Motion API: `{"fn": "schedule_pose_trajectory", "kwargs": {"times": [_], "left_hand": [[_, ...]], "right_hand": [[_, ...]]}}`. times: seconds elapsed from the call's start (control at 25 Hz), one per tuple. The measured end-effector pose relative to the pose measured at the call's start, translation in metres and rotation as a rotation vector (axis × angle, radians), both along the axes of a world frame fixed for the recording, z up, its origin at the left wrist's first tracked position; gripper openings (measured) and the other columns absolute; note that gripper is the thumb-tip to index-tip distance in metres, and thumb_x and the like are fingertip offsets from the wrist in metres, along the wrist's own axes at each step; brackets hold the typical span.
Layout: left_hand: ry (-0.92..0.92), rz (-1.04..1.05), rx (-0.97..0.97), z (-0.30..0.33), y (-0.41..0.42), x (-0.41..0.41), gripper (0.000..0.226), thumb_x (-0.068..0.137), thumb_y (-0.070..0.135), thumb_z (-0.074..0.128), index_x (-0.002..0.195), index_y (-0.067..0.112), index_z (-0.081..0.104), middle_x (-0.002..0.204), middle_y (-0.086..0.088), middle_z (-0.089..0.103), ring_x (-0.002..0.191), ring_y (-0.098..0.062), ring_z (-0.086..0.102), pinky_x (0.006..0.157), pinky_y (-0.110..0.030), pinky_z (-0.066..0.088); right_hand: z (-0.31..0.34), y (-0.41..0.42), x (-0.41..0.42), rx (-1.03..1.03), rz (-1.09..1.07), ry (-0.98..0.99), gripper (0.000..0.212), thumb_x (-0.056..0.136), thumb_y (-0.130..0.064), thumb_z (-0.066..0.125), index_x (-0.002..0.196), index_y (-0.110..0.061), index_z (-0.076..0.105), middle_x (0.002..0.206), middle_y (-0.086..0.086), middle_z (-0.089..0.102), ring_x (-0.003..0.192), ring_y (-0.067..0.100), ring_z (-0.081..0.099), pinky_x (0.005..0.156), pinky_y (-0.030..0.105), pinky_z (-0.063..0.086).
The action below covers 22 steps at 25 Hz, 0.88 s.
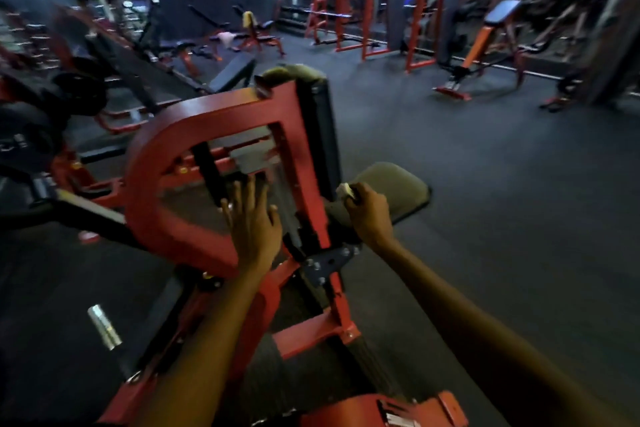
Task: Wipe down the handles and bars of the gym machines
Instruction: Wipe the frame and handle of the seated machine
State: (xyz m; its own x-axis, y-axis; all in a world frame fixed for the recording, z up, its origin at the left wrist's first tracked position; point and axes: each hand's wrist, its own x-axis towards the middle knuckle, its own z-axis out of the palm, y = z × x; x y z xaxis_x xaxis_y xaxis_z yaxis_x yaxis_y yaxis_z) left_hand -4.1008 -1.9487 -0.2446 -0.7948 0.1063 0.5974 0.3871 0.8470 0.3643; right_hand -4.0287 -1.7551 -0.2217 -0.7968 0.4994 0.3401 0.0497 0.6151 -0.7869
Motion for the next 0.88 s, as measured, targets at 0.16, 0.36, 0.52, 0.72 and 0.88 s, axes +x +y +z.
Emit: {"fn": "schedule_pose_trajectory", "kwargs": {"times": [0.16,0.36,0.52,0.72,0.88], "left_hand": [[-0.190,-0.339,-0.118,0.022,0.113,0.097,0.030,0.095,0.019,0.053,0.122,0.011,0.064,0.146,-0.010,0.046,0.141,-0.031,0.031,0.117,-0.051,0.009],[-0.113,-0.621,-0.134,0.024,0.196,0.220,0.034,0.094,0.022,0.057,0.126,0.012,0.062,0.139,-0.009,0.054,0.135,-0.028,0.042,0.113,-0.046,0.021],[-0.230,-0.731,-0.187,0.004,0.243,0.282,0.038,0.099,0.027,0.049,0.136,0.018,0.053,0.147,-0.004,0.045,0.140,-0.021,0.034,0.116,-0.038,0.018],[-0.227,-0.809,-0.275,-0.005,0.327,0.297,0.041,0.100,0.030,0.046,0.139,0.021,0.049,0.149,0.000,0.043,0.141,-0.017,0.031,0.118,-0.034,0.014],[-0.258,-0.808,-0.294,-0.011,0.422,0.283,0.042,0.101,0.033,0.042,0.141,0.023,0.046,0.150,0.003,0.040,0.142,-0.015,0.028,0.117,-0.032,0.012]], "right_hand": [[0.025,0.079,0.116,0.329,-0.144,-0.141,0.025,0.089,-0.027,0.060,0.077,-0.006,0.061,0.079,0.019,0.065,0.072,0.035,0.060,0.057,0.034,0.037],[0.009,0.136,0.261,0.452,-0.428,-0.030,0.008,0.078,-0.012,0.070,0.077,-0.006,0.064,0.084,0.012,0.062,0.079,0.030,0.059,0.067,0.031,0.040],[-0.023,0.167,0.333,0.449,-0.552,-0.115,0.007,0.080,-0.015,0.071,0.084,-0.010,0.068,0.097,0.009,0.064,0.100,0.027,0.060,0.082,0.034,0.039],[-0.030,0.249,0.358,0.448,-0.622,-0.148,0.010,0.078,-0.010,0.070,0.087,-0.007,0.069,0.103,0.011,0.063,0.103,0.031,0.059,0.085,0.041,0.042],[-0.036,0.340,0.347,0.487,-0.600,-0.214,0.008,0.081,-0.012,0.068,0.087,-0.007,0.068,0.101,0.009,0.062,0.103,0.029,0.057,0.086,0.042,0.040]]}}
